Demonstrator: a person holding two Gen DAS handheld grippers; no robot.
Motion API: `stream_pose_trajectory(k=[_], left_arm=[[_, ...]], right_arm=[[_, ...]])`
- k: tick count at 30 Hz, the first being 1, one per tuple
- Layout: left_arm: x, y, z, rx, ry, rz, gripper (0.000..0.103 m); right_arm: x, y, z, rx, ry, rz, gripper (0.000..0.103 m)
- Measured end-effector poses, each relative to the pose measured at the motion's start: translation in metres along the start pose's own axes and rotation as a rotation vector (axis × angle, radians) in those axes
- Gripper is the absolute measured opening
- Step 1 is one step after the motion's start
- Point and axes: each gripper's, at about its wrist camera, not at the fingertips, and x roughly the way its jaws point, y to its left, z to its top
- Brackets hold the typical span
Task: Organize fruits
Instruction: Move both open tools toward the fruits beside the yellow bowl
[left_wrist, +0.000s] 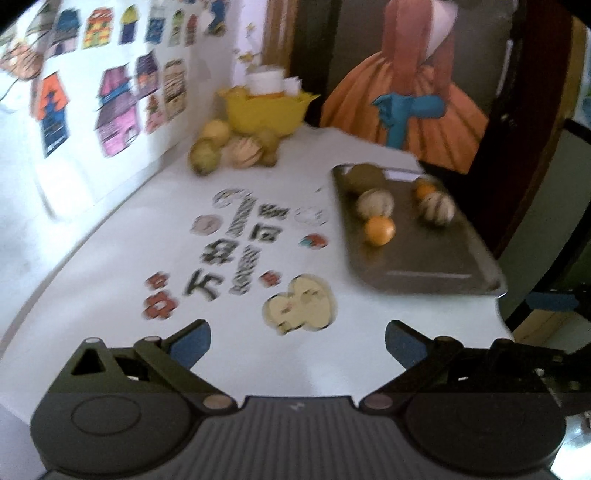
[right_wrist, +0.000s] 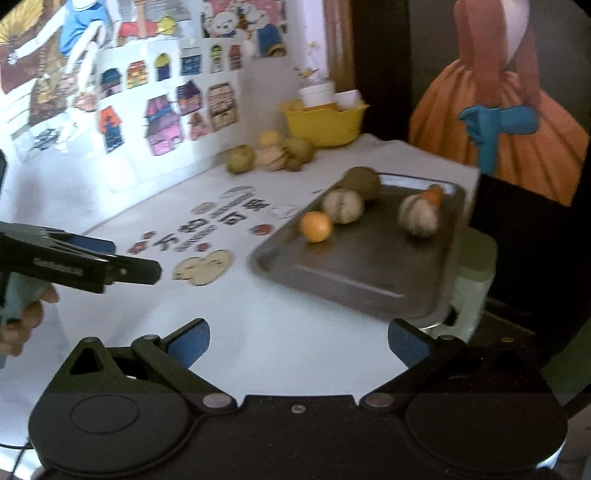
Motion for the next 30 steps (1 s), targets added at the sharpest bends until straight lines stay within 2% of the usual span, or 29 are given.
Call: stream_pose_trajectory(k=[4,9,14,19,22,27,30], left_arm=[[-0.001,0.019,-0.005,-0.037,0.031,0.058,0.102],[-0.007,0.039,-0.007,-0.065,0.031,0.101,0.103],[-0.011,0.052,0.003,-0.064,0.032,0.145,0.103],[-0.019,0.061,0.025,-0.033,-0.015,0.188,0.103],[-0.022,0.064,0.042,-0.021,-0.069,0.181,0.103],[-0.016,0.062,0.066,0.021,-0.152,0.153,0.103],[-0.006,0.059,0.076,0.049,-0.183,0.144,0.103]], right_arm=[[0.004,0.011,0.001,-0.008,0.018,0.037,0.102],[0.010,0.021,0.005,-0.048,0.032,0.051,0.102],[0.016,0.027,0.023,-0.065,0.034,0.098,0.102],[0.013,0.028,0.065,-0.061,0.012,0.188,0.102],[0.010,0.026,0.101,-0.068,-0.009,0.225,0.102],[0.011,0.022,0.160,-0.115,-0.052,0.228,0.102],[0.024,0.013,0.191,-0.100,-0.067,0.187,0.102]])
